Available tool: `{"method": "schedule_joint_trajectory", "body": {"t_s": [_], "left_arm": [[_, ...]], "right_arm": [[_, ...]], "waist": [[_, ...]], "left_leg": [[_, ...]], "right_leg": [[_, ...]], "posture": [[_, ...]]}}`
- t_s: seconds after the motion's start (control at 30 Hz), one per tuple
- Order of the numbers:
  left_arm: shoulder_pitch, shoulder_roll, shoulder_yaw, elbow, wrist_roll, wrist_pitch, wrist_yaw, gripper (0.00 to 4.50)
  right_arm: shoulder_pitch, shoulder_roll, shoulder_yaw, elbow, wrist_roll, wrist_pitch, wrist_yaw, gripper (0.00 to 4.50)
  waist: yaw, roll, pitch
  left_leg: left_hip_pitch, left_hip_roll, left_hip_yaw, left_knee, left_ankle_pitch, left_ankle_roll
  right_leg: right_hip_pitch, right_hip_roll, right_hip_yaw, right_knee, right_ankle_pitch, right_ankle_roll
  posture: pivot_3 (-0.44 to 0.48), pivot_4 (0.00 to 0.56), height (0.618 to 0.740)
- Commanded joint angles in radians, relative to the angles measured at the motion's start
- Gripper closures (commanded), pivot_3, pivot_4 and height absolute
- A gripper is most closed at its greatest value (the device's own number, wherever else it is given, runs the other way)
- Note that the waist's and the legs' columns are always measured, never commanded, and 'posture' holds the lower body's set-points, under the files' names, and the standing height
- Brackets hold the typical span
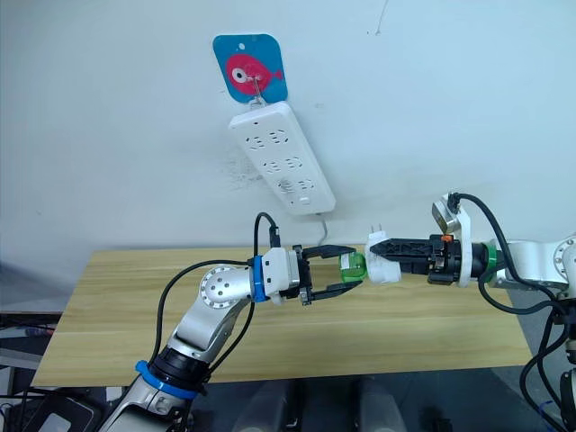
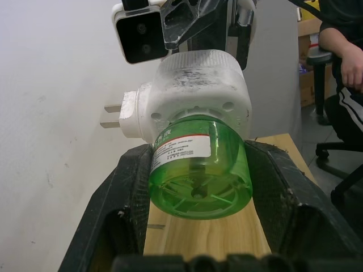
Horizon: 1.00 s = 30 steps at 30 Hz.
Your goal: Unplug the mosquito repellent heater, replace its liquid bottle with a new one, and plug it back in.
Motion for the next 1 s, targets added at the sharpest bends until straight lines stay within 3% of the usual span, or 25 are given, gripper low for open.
{"method": "schedule_joint_trajectory", "body": {"t_s": [0.03, 0.37, 0.47, 0.57, 0.77, 0.83, 0.93, 1.0], "left_arm": [[-0.001, -0.010, -0.002, -0.019, 0.005, 0.000, 0.019, 2.24], [-0.006, -0.003, -0.004, -0.022, -0.001, 0.007, 0.009, 2.24], [-0.010, -0.001, -0.010, -0.015, 0.001, -0.003, -0.003, 2.24], [-0.011, -0.002, -0.016, -0.015, -0.003, -0.007, -0.016, 2.24], [-0.011, -0.004, -0.018, -0.015, -0.020, 0.010, -0.031, 2.24], [-0.028, -0.027, 0.019, -0.034, -0.129, 0.184, -0.013, 2.24], [-0.085, -0.024, 0.104, -0.054, -0.455, 0.694, 0.021, 2.24], [-0.173, -0.008, 0.200, 0.051, -0.710, 1.099, 0.056, 2.24]], "right_arm": [[-0.011, -0.015, -0.012, -0.055, -0.005, 0.018, 0.042, 0.02], [-0.003, -0.014, -0.026, -0.059, -0.028, 0.009, 0.054, 0.02], [0.014, -0.011, -0.040, -0.098, -0.074, 0.014, 0.096, 0.61], [0.020, -0.007, -0.042, -0.094, -0.081, 0.012, 0.099, 1.53], [0.032, -0.011, -0.050, -0.114, -0.113, 0.020, 0.142, 1.52], [0.031, -0.017, -0.048, -0.129, -0.149, 0.029, 0.164, 1.52], [0.026, -0.019, -0.047, -0.159, -0.205, 0.040, 0.213, 1.52], [0.018, -0.020, -0.049, -0.166, -0.228, 0.050, 0.248, 1.52]], "waist": [[0.000, 0.000, 0.000], [0.000, 0.000, 0.000], [0.000, 0.000, 0.000], [0.000, 0.000, 0.000], [0.000, 0.000, 0.000], [0.000, 0.000, 0.001], [-0.003, -0.001, 0.001], [-0.007, -0.001, 0.002]], "left_leg": [[0.000, 0.000, 0.000, 0.000, 0.000, 0.000], [0.000, 0.000, 0.000, 0.000, 0.000, 0.000], [0.000, 0.000, 0.000, 0.000, 0.000, 0.000], [0.000, 0.000, 0.000, 0.000, 0.000, 0.000], [0.000, 0.000, 0.000, 0.000, 0.000, 0.000], [0.000, 0.000, 0.000, 0.000, 0.000, 0.000], [-0.001, 0.000, -0.001, 0.000, 0.000, 0.000], [-0.001, 0.000, -0.002, 0.001, 0.000, 0.000]], "right_leg": [[0.000, 0.000, 0.000, 0.000, 0.000, 0.000], [0.000, 0.000, 0.000, 0.000, 0.000, 0.000], [0.000, 0.000, 0.000, 0.000, 0.000, 0.000], [0.000, 0.000, 0.000, 0.000, 0.000, 0.000], [0.000, 0.000, 0.000, 0.000, 0.000, 0.000], [0.000, 0.000, 0.000, -0.001, 0.000, 0.000], [0.000, 0.000, 0.000, 0.000, 0.000, 0.000], [0.000, 0.000, -0.002, 0.000, 0.000, 0.000]], "posture": [[0.117, 0.205, 0.740], [0.114, 0.209, 0.740], [0.113, 0.209, 0.740], [0.111, 0.210, 0.740], [0.110, 0.214, 0.740], [0.114, 0.217, 0.740], [0.114, 0.216, 0.740], [0.115, 0.215, 0.740]]}}
